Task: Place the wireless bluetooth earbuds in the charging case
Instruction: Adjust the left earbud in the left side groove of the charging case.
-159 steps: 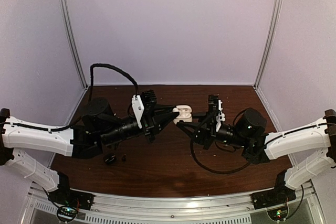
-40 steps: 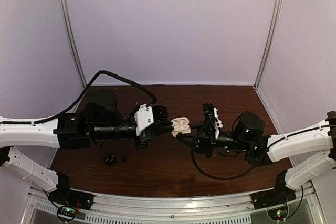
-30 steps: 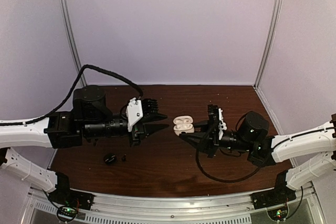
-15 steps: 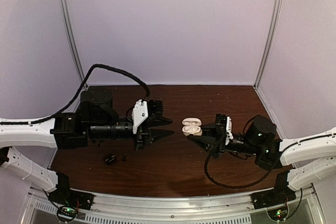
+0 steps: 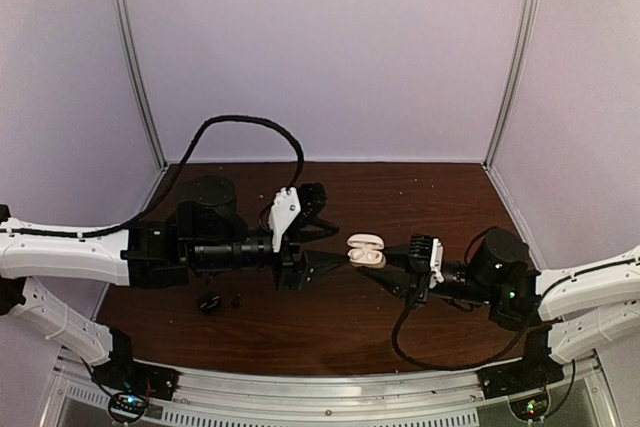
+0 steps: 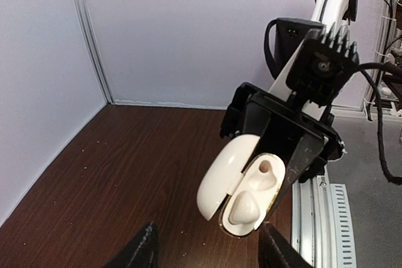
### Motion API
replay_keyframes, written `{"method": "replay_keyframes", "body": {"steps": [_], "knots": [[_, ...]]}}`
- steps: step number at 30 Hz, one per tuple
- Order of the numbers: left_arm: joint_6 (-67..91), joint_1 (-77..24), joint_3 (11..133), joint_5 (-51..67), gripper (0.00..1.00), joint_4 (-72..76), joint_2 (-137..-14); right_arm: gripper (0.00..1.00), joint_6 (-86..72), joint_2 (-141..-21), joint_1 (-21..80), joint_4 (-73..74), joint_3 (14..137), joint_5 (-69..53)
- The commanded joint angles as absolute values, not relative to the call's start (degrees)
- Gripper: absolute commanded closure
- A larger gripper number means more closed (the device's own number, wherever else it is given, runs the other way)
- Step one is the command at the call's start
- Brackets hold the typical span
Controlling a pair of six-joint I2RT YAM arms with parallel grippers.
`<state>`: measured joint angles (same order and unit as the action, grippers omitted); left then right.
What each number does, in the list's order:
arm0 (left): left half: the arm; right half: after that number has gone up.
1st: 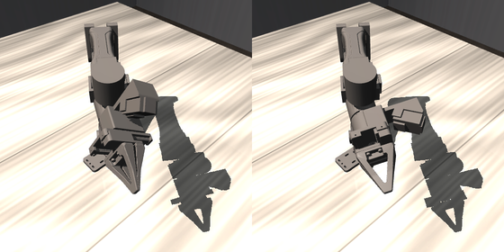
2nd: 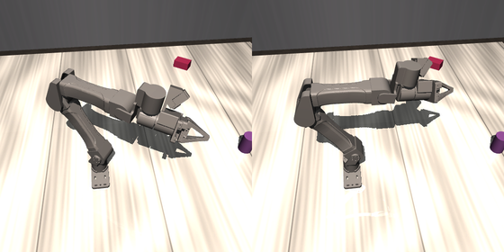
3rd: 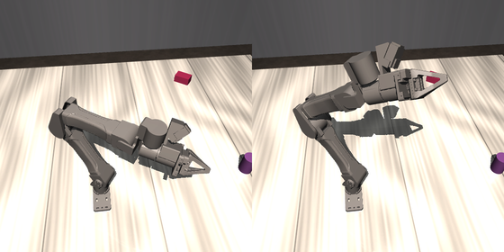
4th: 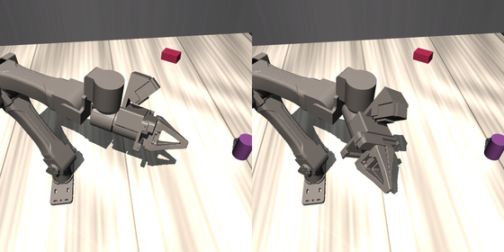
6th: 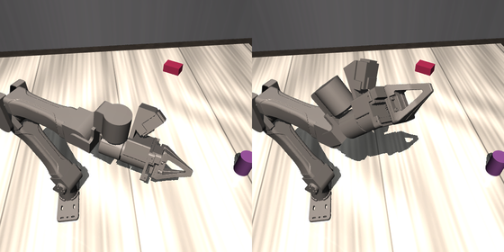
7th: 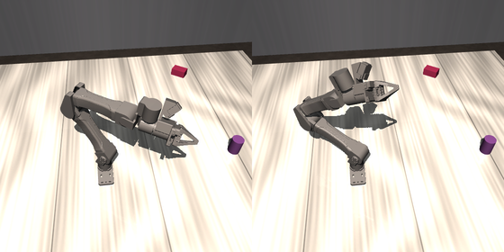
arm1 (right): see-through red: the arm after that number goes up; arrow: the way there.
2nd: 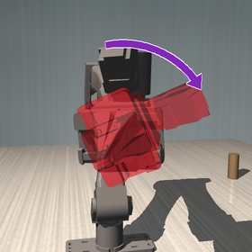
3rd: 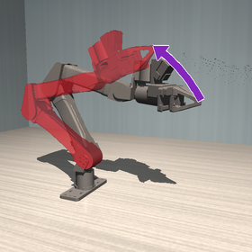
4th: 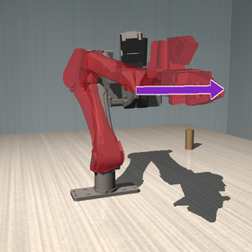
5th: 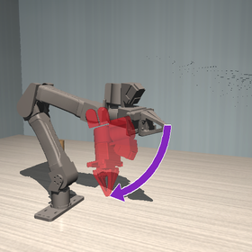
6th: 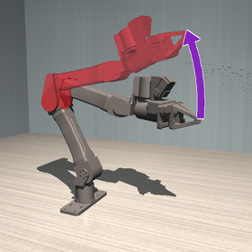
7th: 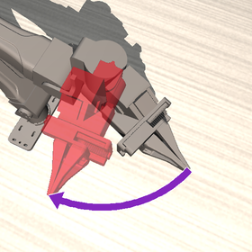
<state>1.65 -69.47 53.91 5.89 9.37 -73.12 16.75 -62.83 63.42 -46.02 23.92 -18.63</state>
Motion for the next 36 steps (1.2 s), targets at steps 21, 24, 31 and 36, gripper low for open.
{"method": "replay_keyframes", "body": {"steps": [21,24,31,36], "knots": [[8.09,-68.15,55.79,10.48,0.44,14.41,-74.76,1.00,20.84,-61.52,66.63,-45.18,24.35,-14.04],[8.17,-68.07,56.14,9.55,0.45,13.92,-75.36,1.00,20.86,-61.42,66.71,-44.96,24.49,-14.14],[7.76,-67.20,56.50,8.21,0.44,11.21,-76.67,1.00,19.61,-60.66,66.80,-45.78,23.99,-12.85],[10.37,-60.16,51.81,17.27,0.42,15.16,-73.67,1.00,15.87,-60.67,65.71,-47.86,22.74,-10.90]]}}
